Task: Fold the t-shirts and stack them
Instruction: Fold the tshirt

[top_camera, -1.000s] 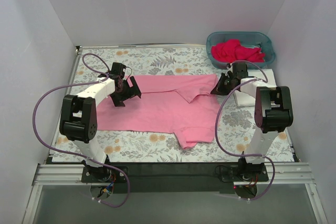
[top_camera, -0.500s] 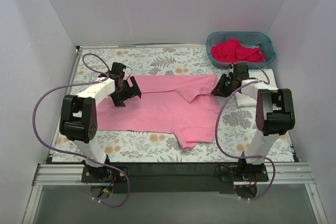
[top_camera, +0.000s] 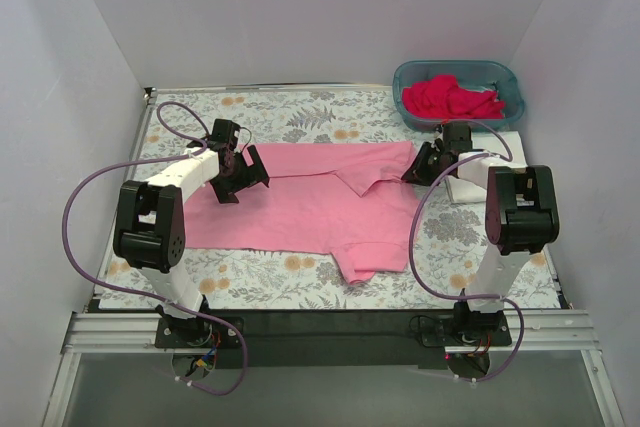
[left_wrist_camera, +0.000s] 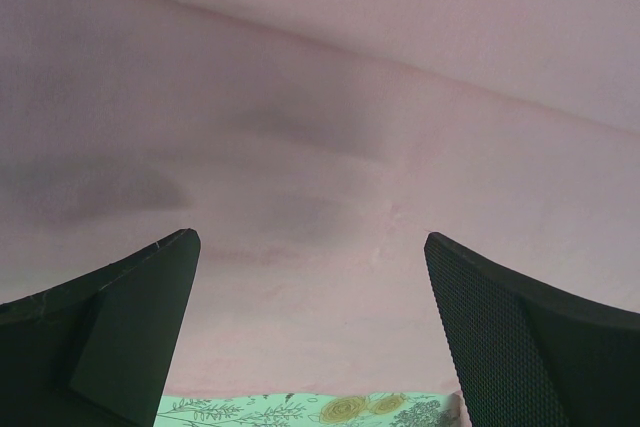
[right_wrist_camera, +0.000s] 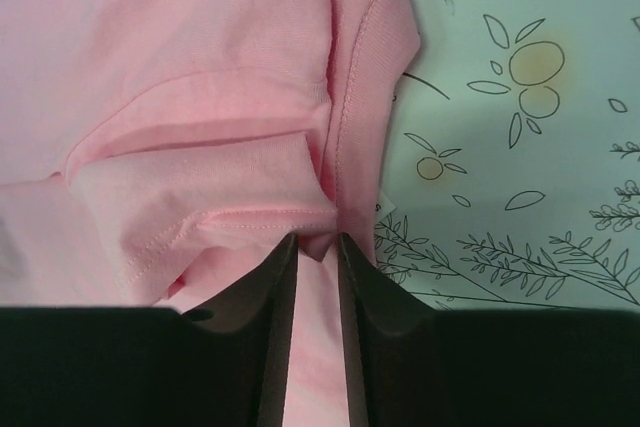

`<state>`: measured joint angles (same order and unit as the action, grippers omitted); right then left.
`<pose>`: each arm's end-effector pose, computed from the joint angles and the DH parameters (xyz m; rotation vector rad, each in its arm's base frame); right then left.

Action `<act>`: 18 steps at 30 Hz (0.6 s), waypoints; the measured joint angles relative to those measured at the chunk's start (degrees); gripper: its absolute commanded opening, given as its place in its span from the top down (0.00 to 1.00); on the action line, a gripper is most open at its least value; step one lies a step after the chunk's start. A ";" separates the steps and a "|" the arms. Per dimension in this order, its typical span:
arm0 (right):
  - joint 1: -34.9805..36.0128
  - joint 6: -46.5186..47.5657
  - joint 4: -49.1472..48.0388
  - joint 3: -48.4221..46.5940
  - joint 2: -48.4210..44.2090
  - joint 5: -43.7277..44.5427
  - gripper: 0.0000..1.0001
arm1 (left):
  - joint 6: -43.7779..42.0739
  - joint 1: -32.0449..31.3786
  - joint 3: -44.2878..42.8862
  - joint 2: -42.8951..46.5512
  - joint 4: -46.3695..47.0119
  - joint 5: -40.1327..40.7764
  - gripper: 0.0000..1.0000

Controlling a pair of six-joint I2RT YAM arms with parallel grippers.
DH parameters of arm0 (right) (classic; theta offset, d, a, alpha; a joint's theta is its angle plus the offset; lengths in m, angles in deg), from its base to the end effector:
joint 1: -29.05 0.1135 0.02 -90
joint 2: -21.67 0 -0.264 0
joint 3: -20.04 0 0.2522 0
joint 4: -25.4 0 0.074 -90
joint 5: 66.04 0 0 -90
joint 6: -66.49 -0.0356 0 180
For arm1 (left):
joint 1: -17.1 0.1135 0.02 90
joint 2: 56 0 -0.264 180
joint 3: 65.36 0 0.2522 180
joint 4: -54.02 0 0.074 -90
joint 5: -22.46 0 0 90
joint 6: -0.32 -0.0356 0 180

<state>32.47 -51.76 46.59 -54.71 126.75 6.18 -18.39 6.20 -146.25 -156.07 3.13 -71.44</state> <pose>0.3722 0.0331 0.1566 0.4057 2.4802 0.6166 0.3351 -0.0670 0.1876 -1.4415 2.5116 -0.4087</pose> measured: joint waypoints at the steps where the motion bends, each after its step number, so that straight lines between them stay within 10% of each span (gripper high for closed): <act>1: 0.00 -0.04 -0.11 0.02 0.07 -0.04 0.77 | 0.00 0.00 0.00 0.00 0.02 0.00 0.12; 5: 0.00 -0.17 -0.42 0.02 0.09 -0.37 0.98 | 0.00 0.00 0.00 0.00 0.02 0.00 0.11; 18: 0.02 -1.88 0.26 3.15 -4.70 -2.54 0.99 | 0.02 0.00 0.02 0.00 0.04 0.00 0.12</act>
<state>32.50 -53.64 46.85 -51.56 122.05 3.65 -18.37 6.20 -146.23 -156.07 3.18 -71.44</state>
